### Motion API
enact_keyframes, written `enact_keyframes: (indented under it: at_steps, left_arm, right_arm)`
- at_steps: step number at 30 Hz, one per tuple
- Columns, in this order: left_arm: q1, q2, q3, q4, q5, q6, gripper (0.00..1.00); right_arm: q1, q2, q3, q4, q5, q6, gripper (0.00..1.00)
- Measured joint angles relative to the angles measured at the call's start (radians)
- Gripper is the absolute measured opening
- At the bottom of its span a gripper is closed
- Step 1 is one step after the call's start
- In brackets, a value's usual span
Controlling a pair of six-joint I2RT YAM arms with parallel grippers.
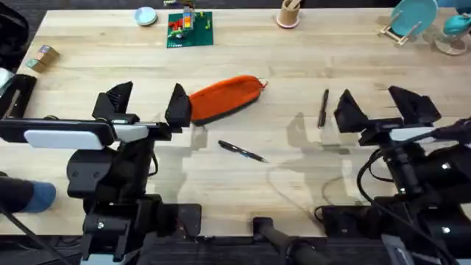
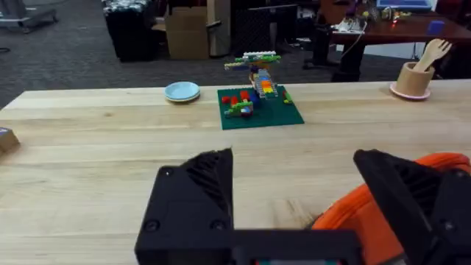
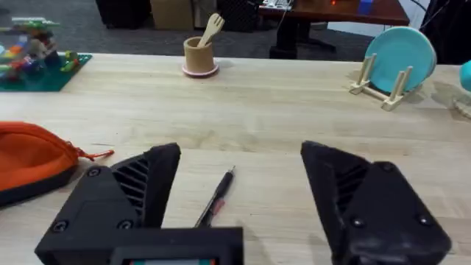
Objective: Unzip the bag, pick up the pens from the table one at a time and place them inside, then zip the bag closed.
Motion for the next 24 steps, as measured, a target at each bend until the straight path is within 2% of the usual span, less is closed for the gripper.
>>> enact_keyframes:
  at_steps: [8, 11, 18, 24]
  left_arm:
    - [0.000, 0.000, 0.003, -0.005, 0.000, 0.000, 0.993]
    - [0.000, 0.000, 0.028, -0.069, 0.000, 0.001, 0.992]
    - [0.000, 0.042, 0.201, -0.274, -0.004, 0.007, 0.990]
    - [0.000, 0.175, 0.365, -0.422, -0.004, 0.051, 0.991]
  right_arm:
    - [-0.007, 0.000, 0.000, 0.007, -0.028, -0.005, 0.996]
    - [-0.007, 0.000, 0.009, -0.011, -0.037, 0.000, 0.996]
    - [-0.007, 0.068, 0.141, -0.231, -0.052, 0.003, 0.996]
    - [-0.007, 0.234, 0.299, -0.247, -0.056, 0.003, 0.996]
